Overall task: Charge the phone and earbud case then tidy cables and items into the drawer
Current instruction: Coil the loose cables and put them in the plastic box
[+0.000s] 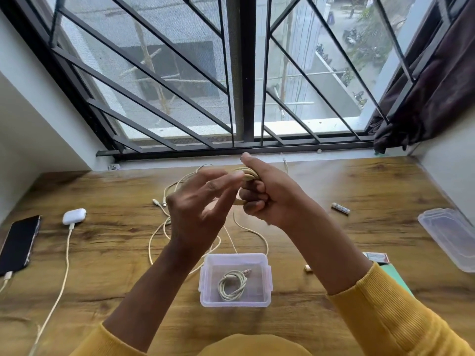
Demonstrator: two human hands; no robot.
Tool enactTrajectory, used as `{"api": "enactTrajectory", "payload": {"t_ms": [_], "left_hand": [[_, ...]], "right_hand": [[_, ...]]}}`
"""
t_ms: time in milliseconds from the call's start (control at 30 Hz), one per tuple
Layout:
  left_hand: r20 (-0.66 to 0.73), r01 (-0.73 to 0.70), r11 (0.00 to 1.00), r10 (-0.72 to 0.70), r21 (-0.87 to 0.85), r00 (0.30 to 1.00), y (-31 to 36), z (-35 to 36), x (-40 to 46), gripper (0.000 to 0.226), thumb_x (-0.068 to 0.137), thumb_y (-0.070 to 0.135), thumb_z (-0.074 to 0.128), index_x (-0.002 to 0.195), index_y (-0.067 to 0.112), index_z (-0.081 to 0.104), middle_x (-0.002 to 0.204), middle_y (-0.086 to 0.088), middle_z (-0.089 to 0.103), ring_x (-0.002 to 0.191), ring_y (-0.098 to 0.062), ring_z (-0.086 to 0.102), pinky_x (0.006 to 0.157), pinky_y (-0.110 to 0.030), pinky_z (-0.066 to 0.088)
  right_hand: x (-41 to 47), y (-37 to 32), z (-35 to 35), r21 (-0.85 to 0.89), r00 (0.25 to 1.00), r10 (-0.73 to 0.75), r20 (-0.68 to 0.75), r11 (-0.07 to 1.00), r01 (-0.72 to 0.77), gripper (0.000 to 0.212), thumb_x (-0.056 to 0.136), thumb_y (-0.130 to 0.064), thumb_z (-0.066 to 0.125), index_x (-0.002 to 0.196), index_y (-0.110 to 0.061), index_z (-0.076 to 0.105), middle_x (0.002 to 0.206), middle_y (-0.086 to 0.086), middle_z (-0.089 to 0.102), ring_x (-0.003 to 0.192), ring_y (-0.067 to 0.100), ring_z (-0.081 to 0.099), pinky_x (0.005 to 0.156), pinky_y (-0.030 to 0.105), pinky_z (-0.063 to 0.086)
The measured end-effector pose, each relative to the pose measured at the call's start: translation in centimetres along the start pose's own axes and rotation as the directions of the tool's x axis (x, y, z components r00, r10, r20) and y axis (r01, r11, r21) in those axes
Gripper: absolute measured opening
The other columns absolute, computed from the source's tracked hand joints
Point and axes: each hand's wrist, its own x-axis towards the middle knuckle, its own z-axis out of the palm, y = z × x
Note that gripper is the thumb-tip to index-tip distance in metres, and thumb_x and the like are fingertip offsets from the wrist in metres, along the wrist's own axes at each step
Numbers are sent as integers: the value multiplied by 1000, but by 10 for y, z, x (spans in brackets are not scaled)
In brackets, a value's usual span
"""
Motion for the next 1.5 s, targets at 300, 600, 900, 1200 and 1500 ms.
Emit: {"api": "enactTrajectory", "payload": {"t_ms": [300,600,900,1200,1500], "left_hand": [[-107,118,987,-130,-109,986,10,7,3,23,95,-3,74,113,11,74,100,2,79,87,-4,77,73,-22,58],[148,689,458,-764,-561,628,12,14,13,22,96,19,71,115,8,68,81,-11,75,71,-26,71,70,-40,62],[472,845,-35,-841,-533,263,1,4,19,24,98,27,68,106,5,75,81,-5,76,73,-15,76,71,-27,65],[395,855,51,-871,-517,291,1,2,20,20,101,26,67,95,10,77,74,0,70,70,-13,72,65,-25,61],[459,885,69,-835,-460,304,0,-6,26,24,99,24,68,83,16,84,84,-9,79,74,-22,78,68,-31,63]], "right_hand": [[-1,-4,10,189,992,81,99,977,-99,56,111,-42,45,62,-16,40,38,-7,28,29,5,23,29,14,24],[-2,0,4,90,991,-124,-47,988,128,48,110,-53,41,83,-17,56,56,-5,38,46,7,30,39,17,27],[-8,11,-2,-196,919,-371,134,899,391,54,108,-60,32,134,-30,69,76,2,44,60,9,37,48,24,27],[-4,8,-10,-58,916,-288,280,947,316,49,109,-33,32,151,-14,50,87,5,57,69,13,46,49,26,28],[-4,11,-10,-378,859,-364,360,785,491,39,111,-10,49,149,-11,57,84,-2,55,72,16,39,54,26,33]]}}
